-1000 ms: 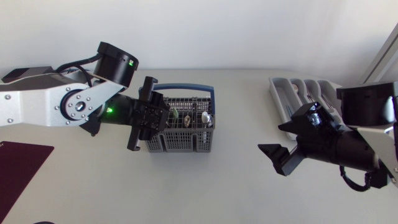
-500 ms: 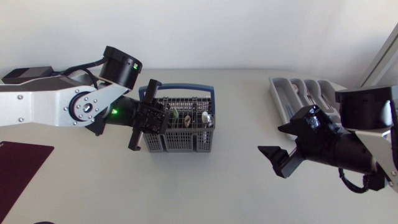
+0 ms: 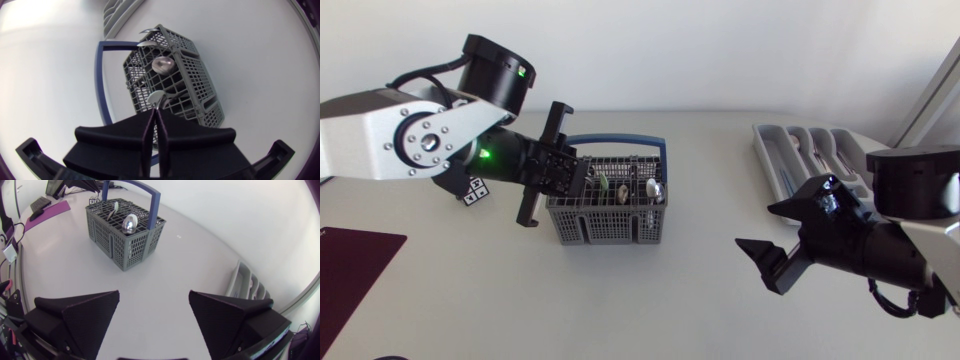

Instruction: Transfer all utensils from the basket to the drawer tray.

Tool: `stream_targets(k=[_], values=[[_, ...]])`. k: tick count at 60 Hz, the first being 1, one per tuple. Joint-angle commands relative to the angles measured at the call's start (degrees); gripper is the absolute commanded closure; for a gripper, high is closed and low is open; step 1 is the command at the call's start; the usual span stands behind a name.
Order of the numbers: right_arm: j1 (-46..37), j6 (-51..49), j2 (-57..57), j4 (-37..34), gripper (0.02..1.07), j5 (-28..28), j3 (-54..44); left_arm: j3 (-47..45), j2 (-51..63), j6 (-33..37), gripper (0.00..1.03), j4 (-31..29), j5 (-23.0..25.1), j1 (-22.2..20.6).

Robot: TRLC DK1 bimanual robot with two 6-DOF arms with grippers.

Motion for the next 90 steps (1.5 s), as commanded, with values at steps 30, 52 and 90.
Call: stream_targets(k=[30, 52, 90], values=[[3.74, -0.94, -6.36, -3.28, 0.07, 2.84, -1.57, 6.47, -9.43, 4.72, 1.00, -9.86, -1.51, -0.27], [7.51, -0.50, -12.08, -5.56, 0.07, 8.29, -0.60, 14.73, -12.24, -23.23, 1.00, -16.18, -2.30, -5.46], [29.66, 2.66, -2.23, 4.99, 0.17, 24.20, 4.41, 31.96, 7.10, -76.14, 0.97, -25.76, -2.39, -18.82]])
